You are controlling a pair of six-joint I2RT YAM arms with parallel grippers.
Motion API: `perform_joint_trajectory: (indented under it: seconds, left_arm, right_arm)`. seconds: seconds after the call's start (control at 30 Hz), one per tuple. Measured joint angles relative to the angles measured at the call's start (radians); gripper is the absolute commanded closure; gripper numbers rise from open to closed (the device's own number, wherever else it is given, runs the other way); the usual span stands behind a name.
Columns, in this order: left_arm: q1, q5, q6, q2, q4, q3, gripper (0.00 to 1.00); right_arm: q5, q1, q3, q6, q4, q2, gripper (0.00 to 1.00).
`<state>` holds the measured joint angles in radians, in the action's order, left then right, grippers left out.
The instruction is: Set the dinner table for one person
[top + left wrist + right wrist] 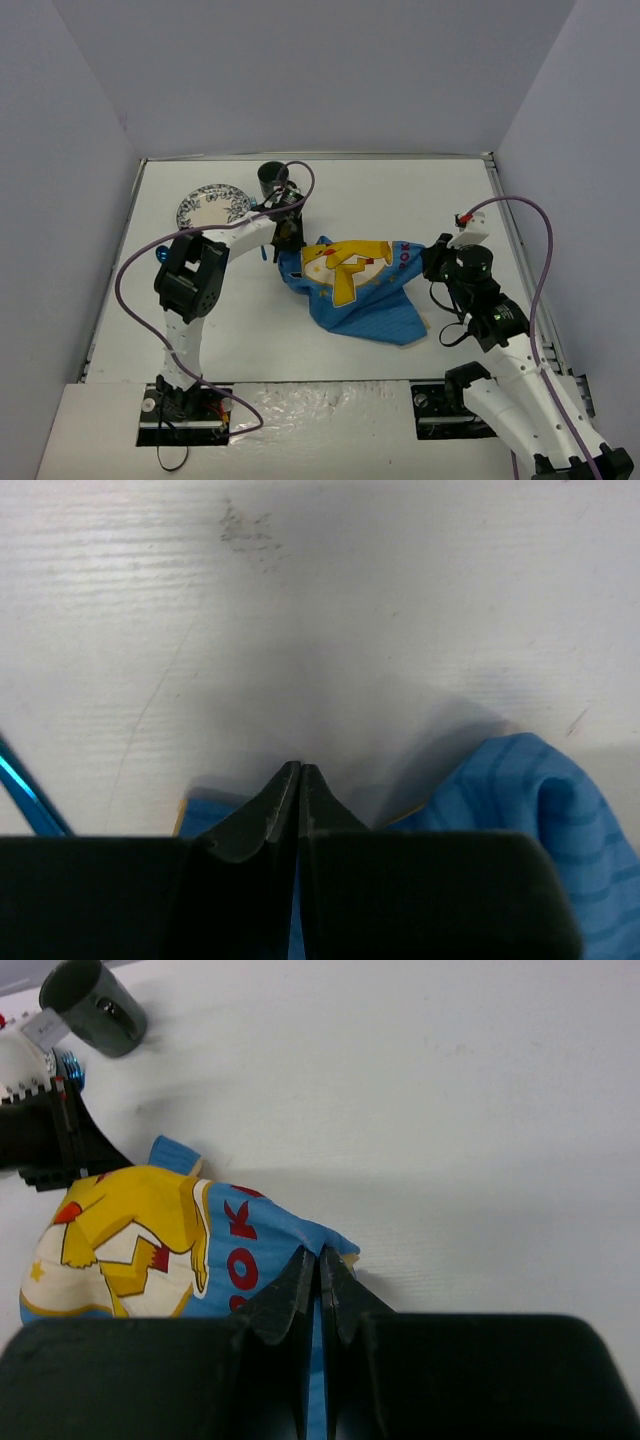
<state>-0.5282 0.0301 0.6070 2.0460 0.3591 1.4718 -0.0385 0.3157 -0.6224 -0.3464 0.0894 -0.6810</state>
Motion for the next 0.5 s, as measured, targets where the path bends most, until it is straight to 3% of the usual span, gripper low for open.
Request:
perform_joint_trajectory:
  seconds: [0.17, 0.37, 0.4, 0.43, 0.5]
  left_arm:
    - [0.012, -0.075, 0.016, -0.195, 0.027, -0.129, 1.0]
    - [0.028, -0.184, 0.089, -0.592, -0.008, -0.371, 0.98]
    - [0.031, -0.197, 0.104, -0.656, -0.008, -0.418, 0.93]
    - [0.033, -0.204, 0.116, -0.707, -0.024, -0.463, 0.82]
    - [0.033, -0.207, 0.132, -0.775, -0.048, -0.553, 0.5]
  right_arm:
    - [-0.067, 0.0, -0.106, 0.021, -0.009, -0.075, 1.0]
    - [-0.121, 0.0, -0.185, 0.038, -0.012, -0.169, 1.0]
    - [-0.128, 0.0, -0.193, 0.04, -0.012, -0.18, 1.0]
    - [-0.133, 0.0, -0.197, 0.042, -0.012, -0.189, 1.0]
    - [-0.145, -0.001, -0.199, 0.042, -0.009, -0.203, 1.0]
